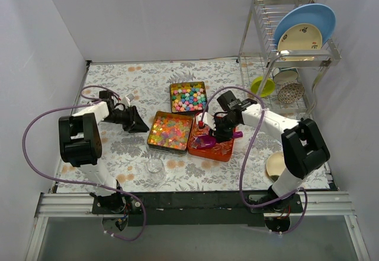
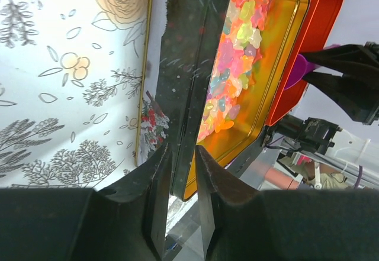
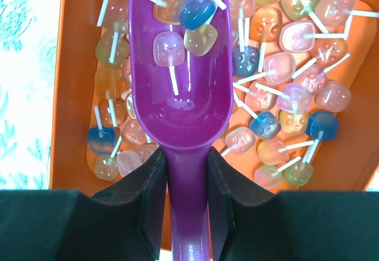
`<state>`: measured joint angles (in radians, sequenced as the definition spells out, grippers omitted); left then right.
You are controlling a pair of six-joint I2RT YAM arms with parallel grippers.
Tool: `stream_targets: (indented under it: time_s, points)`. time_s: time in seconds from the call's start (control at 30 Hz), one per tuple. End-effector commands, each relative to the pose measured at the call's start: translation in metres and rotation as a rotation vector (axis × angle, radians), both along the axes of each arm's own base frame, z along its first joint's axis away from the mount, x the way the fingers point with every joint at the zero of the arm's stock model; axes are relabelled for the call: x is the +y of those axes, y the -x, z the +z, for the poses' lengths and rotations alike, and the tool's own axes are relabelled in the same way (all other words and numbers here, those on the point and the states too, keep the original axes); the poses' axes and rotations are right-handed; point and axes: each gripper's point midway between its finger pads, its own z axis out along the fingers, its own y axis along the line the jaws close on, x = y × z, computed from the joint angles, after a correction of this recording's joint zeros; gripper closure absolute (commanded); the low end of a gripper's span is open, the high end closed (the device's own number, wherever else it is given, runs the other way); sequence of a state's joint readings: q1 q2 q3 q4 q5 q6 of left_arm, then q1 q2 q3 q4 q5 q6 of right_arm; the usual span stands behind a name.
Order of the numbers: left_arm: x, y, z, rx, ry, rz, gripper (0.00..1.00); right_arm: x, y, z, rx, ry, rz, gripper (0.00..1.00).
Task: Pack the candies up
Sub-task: Scoop the fake candies from the storage box.
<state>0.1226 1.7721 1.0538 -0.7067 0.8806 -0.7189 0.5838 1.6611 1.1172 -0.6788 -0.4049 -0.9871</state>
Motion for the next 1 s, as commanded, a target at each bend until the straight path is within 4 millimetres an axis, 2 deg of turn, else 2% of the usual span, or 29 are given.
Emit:
stream_targets:
  time_s: [0.0, 0.03, 0.07, 0.13, 0.2, 0.3, 0.4, 0.7, 0.8, 0.9, 0.97]
  points:
    - [0.004, -0.008, 0.023, -0.074, 0.028, 0.018, 0.77, 0.018, -0.018, 0.025, -0.115, -0.120, -0.074, 0.99]
    - [0.004, -0.009, 0.024, -0.075, 0.031, 0.018, 0.77, 0.015, -0.014, 0.021, -0.112, -0.118, -0.069, 0.99]
    - [0.005, -0.010, 0.024, -0.080, 0.031, 0.015, 0.76, 0.017, -0.014, 0.029, -0.135, -0.148, -0.061, 0.99]
    - [0.006, -0.009, 0.023, -0.078, 0.025, 0.014, 0.76, 0.015, -0.006, 0.028, -0.143, -0.170, -0.040, 0.99]
    - [0.009, -0.010, 0.022, -0.079, 0.020, 0.018, 0.76, 0.018, 0.000, 0.036, -0.153, -0.214, -0.024, 0.99]
    - [0.011, -0.011, 0.021, -0.082, 0.010, 0.016, 0.76, 0.018, 0.009, 0.039, -0.137, -0.248, -0.020, 0.99]
    - [0.012, -0.012, 0.020, -0.090, 0.008, 0.023, 0.76, 0.015, 0.016, 0.034, -0.111, -0.261, -0.029, 0.99]
    - [0.015, -0.012, 0.024, -0.115, -0.002, 0.018, 0.75, -0.007, 0.011, 0.026, -0.119, -0.283, -0.126, 0.99]
    - [0.015, -0.013, 0.028, -0.138, 0.010, 0.004, 0.72, -0.008, 0.007, 0.039, -0.129, -0.351, -0.151, 0.99]
    - [0.015, -0.010, 0.032, -0.139, 0.035, -0.006, 0.67, -0.008, 0.011, 0.049, -0.142, -0.427, -0.153, 0.99]
    - [0.014, -0.009, 0.038, -0.161, 0.056, -0.023, 0.68, -0.010, 0.019, 0.051, -0.153, -0.460, -0.159, 0.99]
